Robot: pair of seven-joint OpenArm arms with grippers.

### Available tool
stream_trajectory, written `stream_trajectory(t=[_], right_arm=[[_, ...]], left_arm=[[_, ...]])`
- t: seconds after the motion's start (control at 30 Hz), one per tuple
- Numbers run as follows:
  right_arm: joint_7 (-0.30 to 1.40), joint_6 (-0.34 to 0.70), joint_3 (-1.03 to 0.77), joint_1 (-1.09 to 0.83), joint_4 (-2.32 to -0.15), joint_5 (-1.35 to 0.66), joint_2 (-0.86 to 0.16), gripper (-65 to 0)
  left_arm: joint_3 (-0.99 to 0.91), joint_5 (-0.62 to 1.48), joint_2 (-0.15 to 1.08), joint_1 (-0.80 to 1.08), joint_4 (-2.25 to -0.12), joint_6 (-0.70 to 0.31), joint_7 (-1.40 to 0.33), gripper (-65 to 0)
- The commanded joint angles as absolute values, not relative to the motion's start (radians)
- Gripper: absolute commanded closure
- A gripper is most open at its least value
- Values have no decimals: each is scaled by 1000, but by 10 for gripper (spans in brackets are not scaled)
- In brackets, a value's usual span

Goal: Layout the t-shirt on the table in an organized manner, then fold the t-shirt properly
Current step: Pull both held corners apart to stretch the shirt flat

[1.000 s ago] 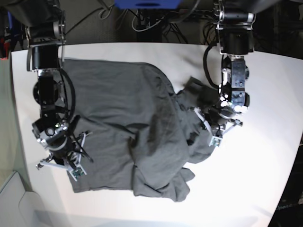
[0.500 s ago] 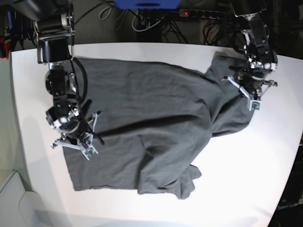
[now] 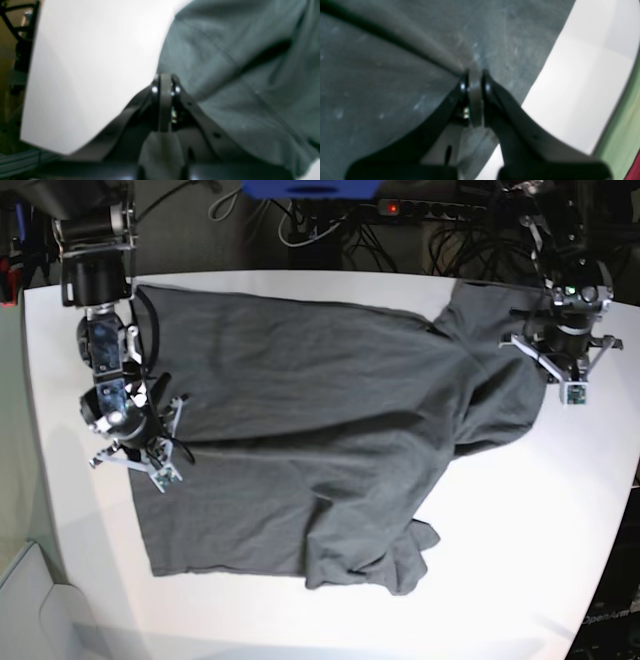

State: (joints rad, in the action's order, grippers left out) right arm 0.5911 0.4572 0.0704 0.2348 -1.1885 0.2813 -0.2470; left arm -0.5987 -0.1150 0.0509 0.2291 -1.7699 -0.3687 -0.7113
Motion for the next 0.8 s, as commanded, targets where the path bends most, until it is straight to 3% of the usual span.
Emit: stream_trajectory(t=[0.0,0.2,0.37,0.57,0.77], right_arm=[[639,461,47,239,-1202,298,-265,-2],[673,461,-38,156,-1460,298,-260,0],[693,461,-36,111,-1630,298,-213,0],[762,461,30,127,-1695,298,-188,0],[800,461,51,151,-1669,298,-185,0]], left_arm=[[-601,-113,56,223,-1811,-366,-710,-4],[-595,-113,18,120,-1867,-367,-777,-4],[-483,-113,7,-7,-1710,-360,-771,-4],[-426,-114,2,-117,-1451,-358,-737,-4],[-441,-120,19,-117,-1328,-357,-624,-4]])
